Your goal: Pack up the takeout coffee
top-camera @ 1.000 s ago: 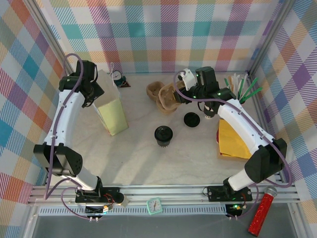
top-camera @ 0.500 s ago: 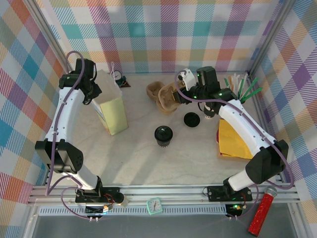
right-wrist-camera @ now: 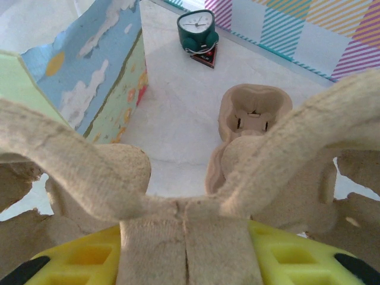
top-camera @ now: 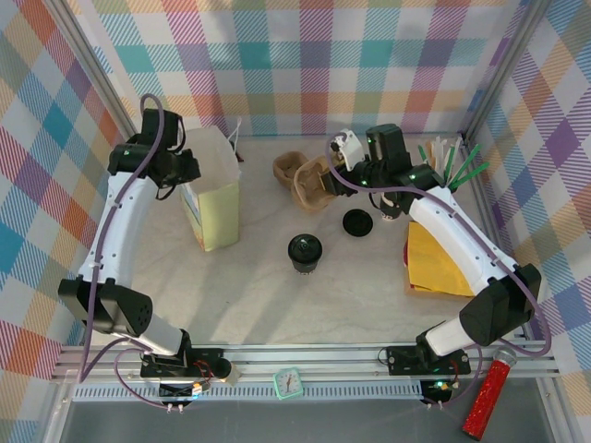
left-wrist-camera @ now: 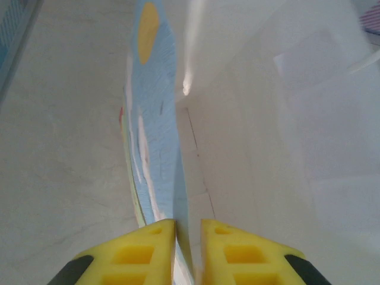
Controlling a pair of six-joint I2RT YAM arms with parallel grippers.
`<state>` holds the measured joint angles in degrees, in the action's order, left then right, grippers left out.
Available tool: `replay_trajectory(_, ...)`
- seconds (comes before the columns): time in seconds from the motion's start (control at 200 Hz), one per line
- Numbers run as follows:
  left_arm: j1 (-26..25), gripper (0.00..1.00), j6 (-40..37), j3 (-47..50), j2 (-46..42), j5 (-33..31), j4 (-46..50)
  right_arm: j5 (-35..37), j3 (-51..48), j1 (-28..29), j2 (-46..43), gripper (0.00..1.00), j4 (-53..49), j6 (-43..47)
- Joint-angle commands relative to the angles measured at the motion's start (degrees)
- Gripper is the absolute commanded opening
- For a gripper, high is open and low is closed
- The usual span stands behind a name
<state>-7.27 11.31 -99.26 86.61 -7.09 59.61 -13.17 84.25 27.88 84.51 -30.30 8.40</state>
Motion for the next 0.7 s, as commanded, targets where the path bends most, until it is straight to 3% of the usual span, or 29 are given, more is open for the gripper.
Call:
replay_trajectory(0.0, -1.17, 0.18, -4.78, 1.08, -2.76, 0.94, -0.77, -1.34, 2.34, 0.83, -2.09, 0.43, -0.95, 1.29)
replay_trajectory(0.415, -1.35, 0.16, -4.88, 1.88, -4.87, 1.82, -0.2, -0.54, 0.24, 1.47, -3.98, 0.43, -0.38, 0.85)
replay_trajectory(0.475, -1.37, 0.26, -4.27, 1.75, -4.71, 0.92, 0.1, -0.54, 0.02, 1.48, -4.01, 0.43, -0.29, 0.74)
replay_trajectory(0.55, -1.37, 0.28, -3.07, 1.11, -4.27, -2.16, 1.13, -0.54, -0.03, 1.48, -3.97, 0.43, -0.45, 0.65)
replay_trajectory(0.655, -1.27, 0.39, -0.49, -0.58, -4.08, -6.57, 2.58, -0.37, 0.24, 1.52, -3.83, 0.43, -0.76, 0.74)
replay_trajectory(0.695, -1.3, 0.48, 0.82, -1.22, -4.16, -7.88, 3.01, -0.29, 0.37, 1.59, -3.74, 0.43, -0.74, 0.82)
